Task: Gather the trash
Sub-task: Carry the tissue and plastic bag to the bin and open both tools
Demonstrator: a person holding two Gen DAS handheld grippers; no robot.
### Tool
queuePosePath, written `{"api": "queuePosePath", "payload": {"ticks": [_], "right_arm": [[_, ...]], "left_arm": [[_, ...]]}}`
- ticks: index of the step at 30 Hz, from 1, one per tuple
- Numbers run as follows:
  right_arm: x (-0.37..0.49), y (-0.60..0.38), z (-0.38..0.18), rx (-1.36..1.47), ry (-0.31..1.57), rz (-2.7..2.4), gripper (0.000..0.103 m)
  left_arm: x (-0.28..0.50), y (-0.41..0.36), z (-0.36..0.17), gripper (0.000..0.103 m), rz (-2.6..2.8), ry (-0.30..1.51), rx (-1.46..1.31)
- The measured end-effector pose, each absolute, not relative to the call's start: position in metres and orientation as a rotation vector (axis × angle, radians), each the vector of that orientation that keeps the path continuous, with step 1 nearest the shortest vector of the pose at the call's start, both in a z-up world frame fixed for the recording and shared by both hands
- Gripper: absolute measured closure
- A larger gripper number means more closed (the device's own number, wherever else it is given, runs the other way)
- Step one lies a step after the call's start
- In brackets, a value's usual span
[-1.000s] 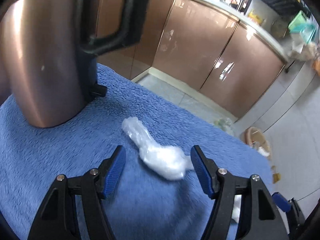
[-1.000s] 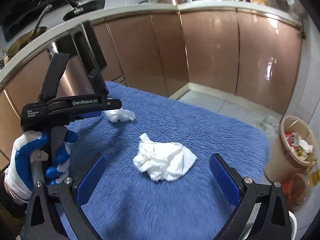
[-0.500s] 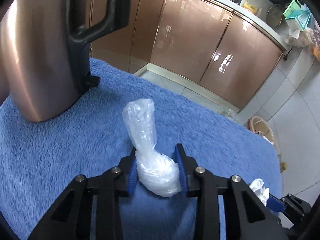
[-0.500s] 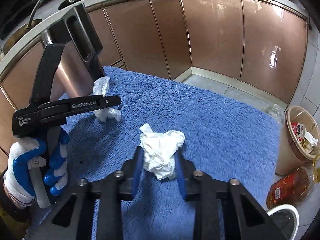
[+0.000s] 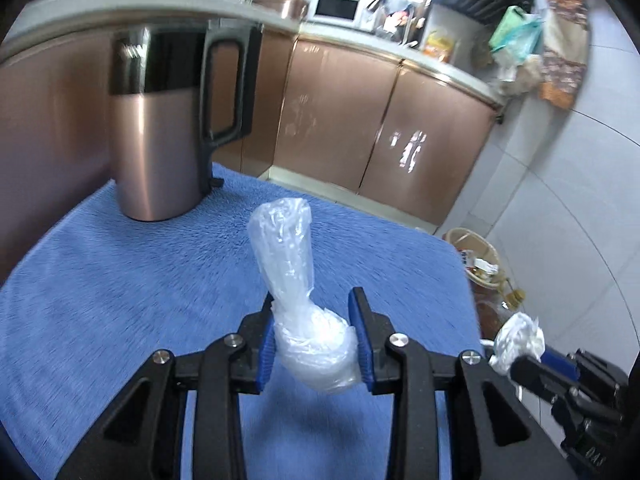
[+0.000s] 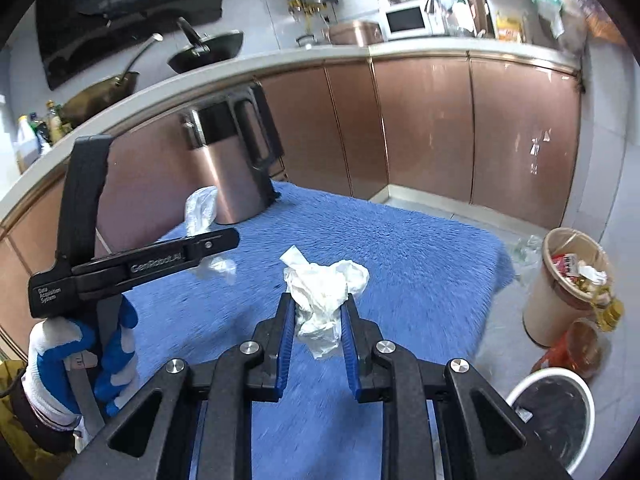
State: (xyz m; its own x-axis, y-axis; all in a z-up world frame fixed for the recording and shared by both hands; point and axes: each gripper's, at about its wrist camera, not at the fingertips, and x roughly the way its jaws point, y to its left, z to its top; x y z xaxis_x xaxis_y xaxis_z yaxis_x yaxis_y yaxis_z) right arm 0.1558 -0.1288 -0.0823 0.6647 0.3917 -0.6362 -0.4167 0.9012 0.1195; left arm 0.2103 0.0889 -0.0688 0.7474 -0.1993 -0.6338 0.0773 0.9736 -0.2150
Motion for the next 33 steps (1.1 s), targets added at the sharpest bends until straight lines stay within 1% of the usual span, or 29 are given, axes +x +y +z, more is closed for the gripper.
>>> {"api": "queuePosePath", "payload": {"ticks": [5, 13, 23, 26, 33], "right_arm": [[0.098, -0.144, -0.054, -0.028, 0.643, 0.422, 0.082], [0.029, -0.172, -0.021, 0.01, 0.561, 0.357, 0.082], [-0.005, -0.222, -0.024, 0.004, 0.53, 0.196, 0.082], [-0.008, -0.241, -0.032, -0.008, 0.542, 0.134, 0.082], [0.005, -0.288, -0.063, 0.072, 0.601, 0.047, 0.082]], "left_arm": [[0.144, 0.089, -0.04, 0.071, -0.169, 0.648, -0.133], [0.069, 0.051, -0.008, 0.071, -0.189, 0.546, -0.026], [0.058, -0.014, -0.016, 0.071, -0.271, 0.554, 0.089], [0.063, -0.037, -0.022, 0.071, -0.301, 0.569, 0.123], [0.084, -0.091, -0.041, 0.071, -0.375, 0.613, 0.201]]}}
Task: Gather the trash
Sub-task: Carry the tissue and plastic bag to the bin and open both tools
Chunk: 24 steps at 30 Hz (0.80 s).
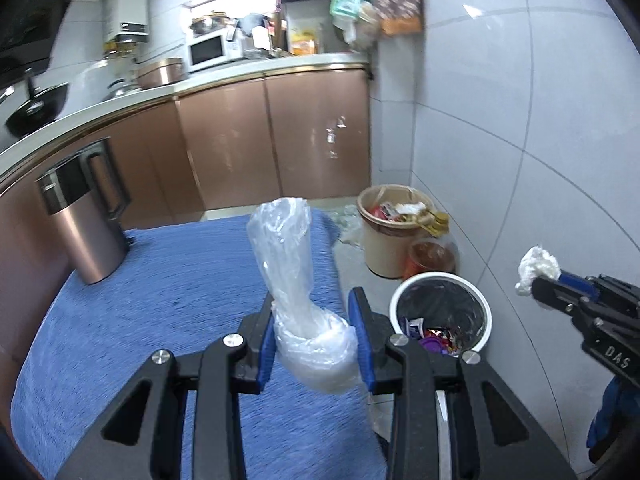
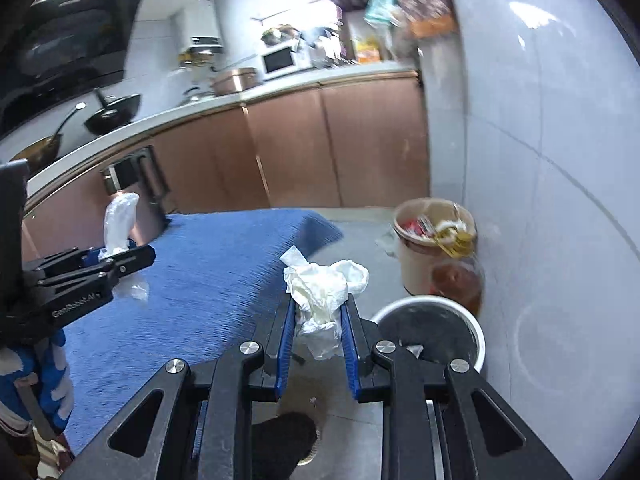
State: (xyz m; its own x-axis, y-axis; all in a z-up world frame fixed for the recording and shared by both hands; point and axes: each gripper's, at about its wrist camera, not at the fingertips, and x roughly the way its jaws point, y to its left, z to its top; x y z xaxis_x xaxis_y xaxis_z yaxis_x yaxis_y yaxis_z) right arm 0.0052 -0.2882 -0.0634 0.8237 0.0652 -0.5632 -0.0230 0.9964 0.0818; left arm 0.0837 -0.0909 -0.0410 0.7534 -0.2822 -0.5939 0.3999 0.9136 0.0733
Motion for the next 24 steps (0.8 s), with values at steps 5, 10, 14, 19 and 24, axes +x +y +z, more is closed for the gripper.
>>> {"api": "queuePosePath", "payload": {"ticks": [5, 10, 14, 19, 24], "right_arm": [[0.02, -0.314, -0.087, 0.119, 0.645, 0.005, 0.082], [0.035, -0.339, -0.104, 0.16, 0.676, -0.039, 0.081], [0.046, -0.367, -0.123, 0.207, 0.704, -0.08, 0.081], [0.063, -0.395, -0.144, 0.238, 0.735, -0.125, 0.079], [0.084, -0.415, -0.168, 0.254, 0.772, -0.161, 0.079]], "left_arm": [[0.103, -0.132, -0.056, 0.071, -0.43, 0.649, 0.251], [0.126, -0.174, -0.076, 0.071, -0.481, 0.697, 0.297], [0.148, -0.207, -0.093, 0.071, -0.521, 0.751, 0.316], [0.18, -0.253, -0.111, 0.069, -0.571, 0.817, 0.325], [0.208, -0.289, -0.13, 0.069, -0.6, 0.878, 0.287]]}}
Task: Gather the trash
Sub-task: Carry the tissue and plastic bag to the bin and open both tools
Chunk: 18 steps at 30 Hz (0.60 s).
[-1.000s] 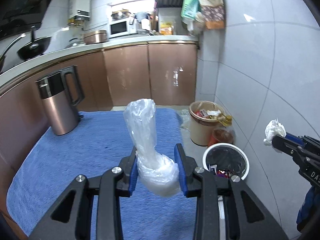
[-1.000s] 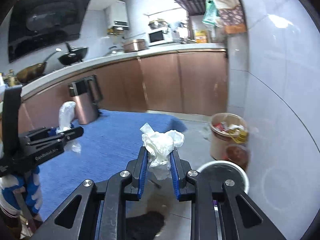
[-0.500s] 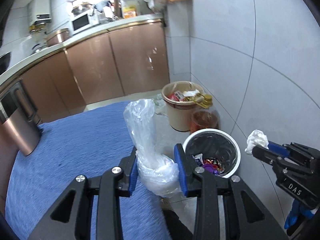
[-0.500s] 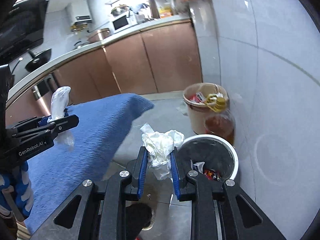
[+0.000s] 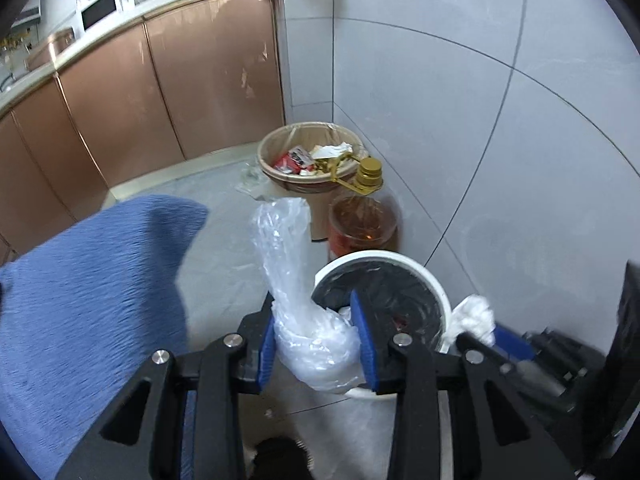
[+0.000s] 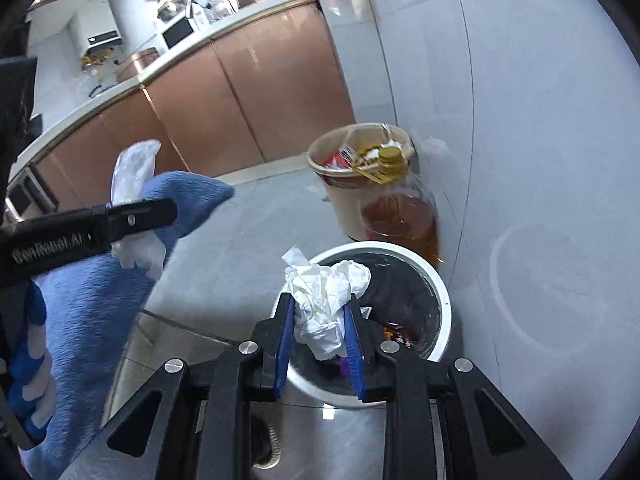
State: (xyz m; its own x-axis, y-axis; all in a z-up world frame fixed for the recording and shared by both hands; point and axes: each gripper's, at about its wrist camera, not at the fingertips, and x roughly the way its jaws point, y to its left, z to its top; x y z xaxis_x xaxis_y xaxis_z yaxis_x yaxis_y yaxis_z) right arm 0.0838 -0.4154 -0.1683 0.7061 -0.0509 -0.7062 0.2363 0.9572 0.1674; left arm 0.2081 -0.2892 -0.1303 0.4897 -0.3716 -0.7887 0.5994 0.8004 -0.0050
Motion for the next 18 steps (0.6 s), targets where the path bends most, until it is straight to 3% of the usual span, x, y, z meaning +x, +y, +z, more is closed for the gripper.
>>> {"api": "queuePosePath", "payload": {"ticks": [6, 9, 11, 18], "right_arm": [[0.103, -0.439, -0.196, 0.296, 0.813, -0.203, 0.076], [0.111, -0.451, -0.208, 0.319, 0.832, -0.226, 0.069], [0.113, -0.455, -0.212, 0.325, 0.838, -0.238, 0.058], [0.115, -0.454, -0.216, 0.308, 0.851, -0.245, 0.05]], "left_arm": [[0.233, -0.315, -0.148, 0.064, -0.626, 0.926, 0.192], [0.241, -0.323, -0.153, 0.051, -0.637, 0.948, 0.144], [0.244, -0.326, -0.154, 0.047, -0.644, 0.953, 0.117], [0.238, -0.323, -0.145, 0.044, -0.643, 0.944, 0.098]]}}
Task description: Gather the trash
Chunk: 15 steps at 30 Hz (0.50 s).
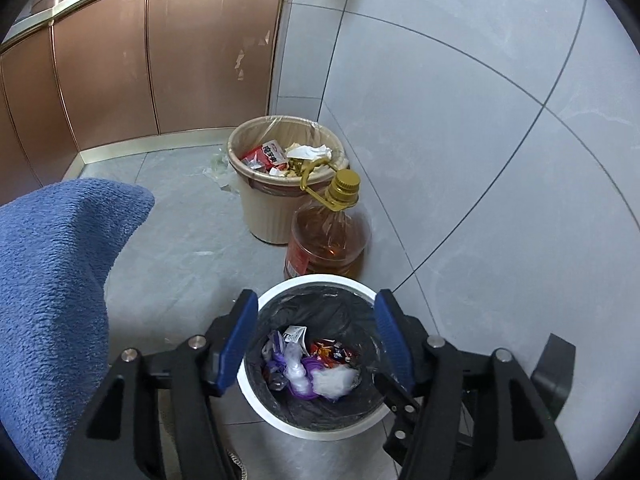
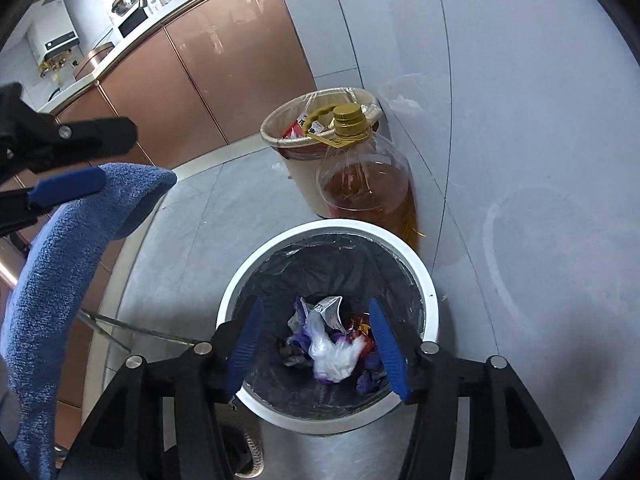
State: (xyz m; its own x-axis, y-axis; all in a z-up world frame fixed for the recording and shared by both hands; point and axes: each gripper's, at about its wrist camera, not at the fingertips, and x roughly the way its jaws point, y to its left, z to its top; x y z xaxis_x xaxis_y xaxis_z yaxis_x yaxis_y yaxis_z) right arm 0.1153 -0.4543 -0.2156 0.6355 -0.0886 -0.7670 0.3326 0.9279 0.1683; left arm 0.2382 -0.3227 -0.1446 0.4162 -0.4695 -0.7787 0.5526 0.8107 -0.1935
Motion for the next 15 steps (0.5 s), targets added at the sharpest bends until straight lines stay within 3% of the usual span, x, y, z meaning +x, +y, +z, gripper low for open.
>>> {"api": "queuePosePath", "payload": {"ticks": [15], "right_arm": [[0.079, -0.391, -0.141, 0.185, 0.707, -0.266, 0.033]], "left_arm": [[0.174, -0.218, -0.076, 0.039, -0.412, 0.691, 0.169]]}}
